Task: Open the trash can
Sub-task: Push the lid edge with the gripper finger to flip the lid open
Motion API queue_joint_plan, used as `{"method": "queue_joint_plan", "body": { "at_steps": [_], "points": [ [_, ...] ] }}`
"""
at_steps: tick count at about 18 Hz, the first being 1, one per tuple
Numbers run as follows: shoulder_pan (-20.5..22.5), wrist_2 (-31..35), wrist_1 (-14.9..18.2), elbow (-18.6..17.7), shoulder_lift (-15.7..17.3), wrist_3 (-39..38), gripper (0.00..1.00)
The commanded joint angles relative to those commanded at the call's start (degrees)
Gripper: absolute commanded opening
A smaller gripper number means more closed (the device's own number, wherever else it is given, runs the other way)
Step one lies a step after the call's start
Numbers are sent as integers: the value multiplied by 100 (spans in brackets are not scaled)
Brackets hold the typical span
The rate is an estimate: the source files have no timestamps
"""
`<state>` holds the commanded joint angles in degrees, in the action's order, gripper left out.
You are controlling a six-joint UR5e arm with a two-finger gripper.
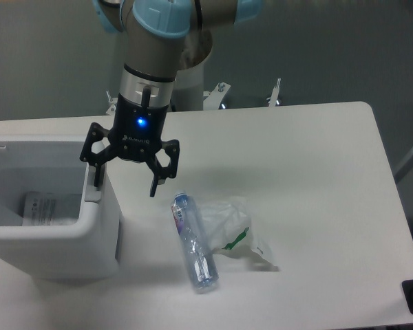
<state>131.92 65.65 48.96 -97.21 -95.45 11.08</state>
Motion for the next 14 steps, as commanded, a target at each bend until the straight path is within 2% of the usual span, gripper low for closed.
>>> {"method": "queue_joint_plan", "body": {
  "at_steps": [6,10,11,14],
  "points": [
    [53,0,0,369,114,44,100],
    [544,9,35,527,123,307,100],
    [632,78,35,571,123,490,100],
    [747,850,44,563,114,1088,100]
  ]
}}
